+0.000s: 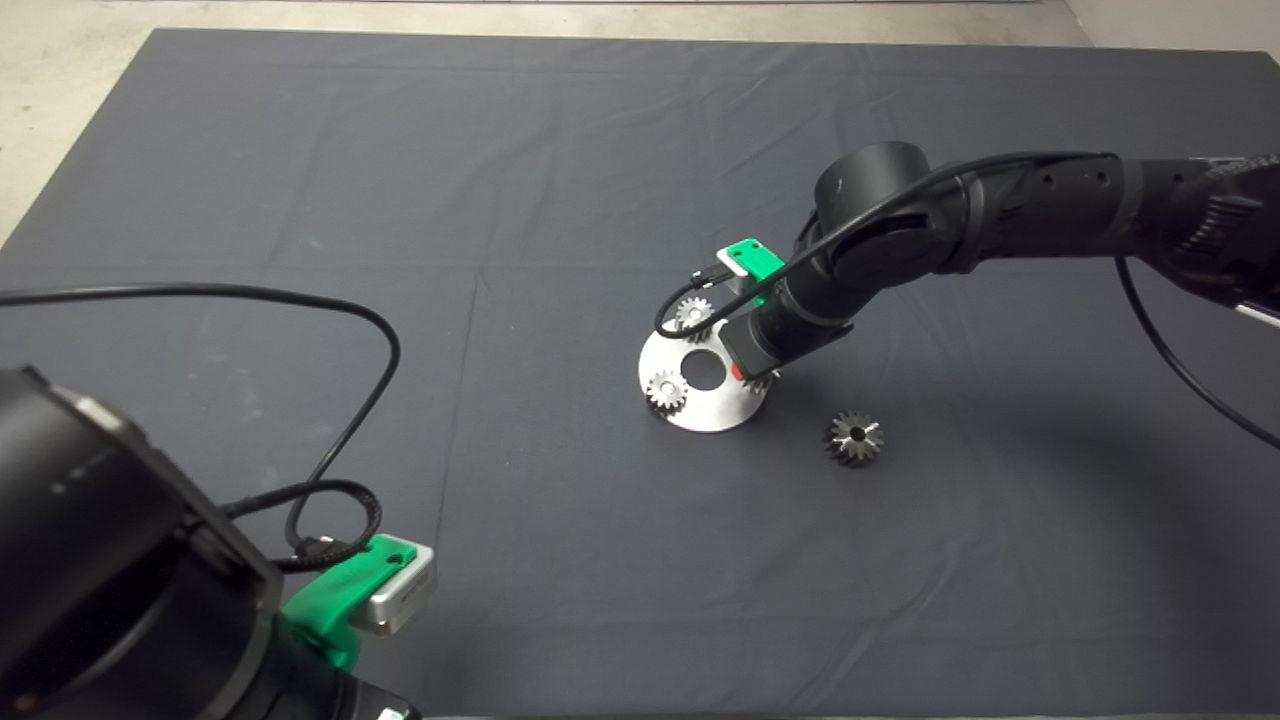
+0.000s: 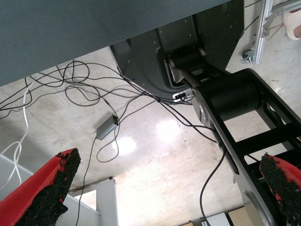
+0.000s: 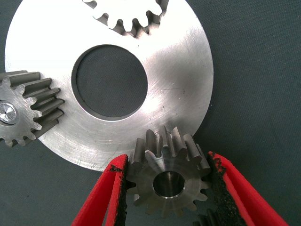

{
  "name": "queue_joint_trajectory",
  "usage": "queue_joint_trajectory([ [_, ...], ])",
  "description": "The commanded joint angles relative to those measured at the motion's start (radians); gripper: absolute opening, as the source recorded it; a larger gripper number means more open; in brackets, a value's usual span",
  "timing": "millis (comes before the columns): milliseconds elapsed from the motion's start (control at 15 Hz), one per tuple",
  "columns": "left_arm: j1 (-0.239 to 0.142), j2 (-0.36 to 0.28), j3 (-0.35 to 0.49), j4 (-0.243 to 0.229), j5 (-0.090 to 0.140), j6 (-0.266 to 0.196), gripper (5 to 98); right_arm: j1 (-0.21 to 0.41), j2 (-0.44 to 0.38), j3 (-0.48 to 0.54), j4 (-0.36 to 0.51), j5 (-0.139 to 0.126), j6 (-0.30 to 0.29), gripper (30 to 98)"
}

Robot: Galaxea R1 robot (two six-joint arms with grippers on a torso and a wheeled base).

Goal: Remove an incorrectly installed larger gear and replace it with the correct smaller gear

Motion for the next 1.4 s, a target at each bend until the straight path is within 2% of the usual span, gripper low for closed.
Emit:
queue_joint_trajectory([
  [0, -0.008, -0.002, 0.018, -0.018, 0.0, -0.009, 98.2, 0.019, -0.004, 0.015, -0.022, -0.051, 0.005, 40.3],
  [800, -0.008, -0.002, 0.018, -0.018, 0.0, -0.009, 98.2, 0.019, 0.005, 0.014, -0.023, -0.051, -0.002, 40.4],
  [1333, -0.008, 0.0, 0.018, -0.018, 0.0, -0.009, 98.2, 0.03, 0.025, -0.003, -0.021, -0.051, -0.006, 43.4],
])
